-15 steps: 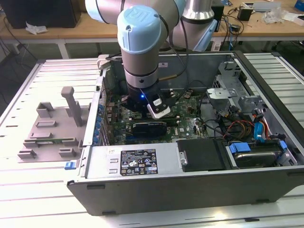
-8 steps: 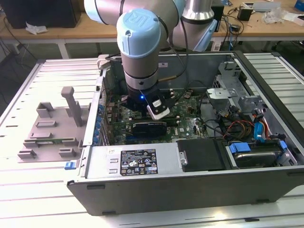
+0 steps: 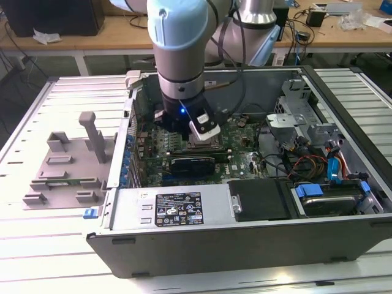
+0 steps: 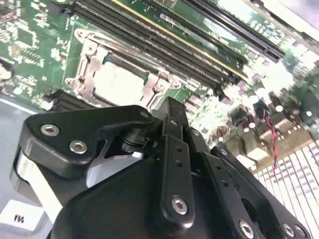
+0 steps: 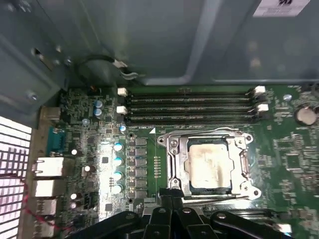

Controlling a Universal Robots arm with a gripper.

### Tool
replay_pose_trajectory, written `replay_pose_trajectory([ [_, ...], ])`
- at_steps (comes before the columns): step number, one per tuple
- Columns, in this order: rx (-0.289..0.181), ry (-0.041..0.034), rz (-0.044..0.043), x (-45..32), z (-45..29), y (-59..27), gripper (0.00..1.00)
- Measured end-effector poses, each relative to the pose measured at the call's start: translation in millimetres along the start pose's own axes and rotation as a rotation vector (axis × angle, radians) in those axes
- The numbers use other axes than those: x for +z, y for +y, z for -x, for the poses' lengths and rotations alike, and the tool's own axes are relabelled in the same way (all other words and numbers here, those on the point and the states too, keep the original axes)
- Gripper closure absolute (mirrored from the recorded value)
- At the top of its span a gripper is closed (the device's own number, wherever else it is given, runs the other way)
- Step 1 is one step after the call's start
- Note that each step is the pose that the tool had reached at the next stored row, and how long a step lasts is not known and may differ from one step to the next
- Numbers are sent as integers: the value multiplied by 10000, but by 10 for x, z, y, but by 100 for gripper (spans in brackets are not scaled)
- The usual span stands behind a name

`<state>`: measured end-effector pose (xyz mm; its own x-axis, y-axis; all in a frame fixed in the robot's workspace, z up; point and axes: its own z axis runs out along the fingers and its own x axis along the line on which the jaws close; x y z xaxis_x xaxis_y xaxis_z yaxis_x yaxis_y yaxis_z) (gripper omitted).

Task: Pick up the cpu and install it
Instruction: 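Install the second cpu locking lever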

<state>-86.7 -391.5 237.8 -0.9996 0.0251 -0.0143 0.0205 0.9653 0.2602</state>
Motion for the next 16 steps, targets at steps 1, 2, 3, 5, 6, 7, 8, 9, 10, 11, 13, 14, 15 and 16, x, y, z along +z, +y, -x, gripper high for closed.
replay_pose_trajectory([
  [1,2,-2,-22,-33,1,9,89],
  [2,7,-5,-67,-77,1,21,89],
  [3,13,-3,-155,-102,3,28,89],
  [5,30,24,-391,-119,10,32,89],
  [6,47,30,-549,-119,28,34,89],
  [7,58,42,-622,-118,87,36,89],
  [8,64,54,-656,-117,151,37,89],
  [9,66,61,-671,-116,190,38,89],
  [10,66,70,-685,-115,232,38,89],
  [11,70,83,-709,-114,297,40,89],
  [13,73,99,-747,-108,386,56,89],
  [14,73,100,-757,-104,400,72,89],
  [15,75,99,-765,-96,409,96,89],
  [16,74,99,-786,-86,417,135,89],
])
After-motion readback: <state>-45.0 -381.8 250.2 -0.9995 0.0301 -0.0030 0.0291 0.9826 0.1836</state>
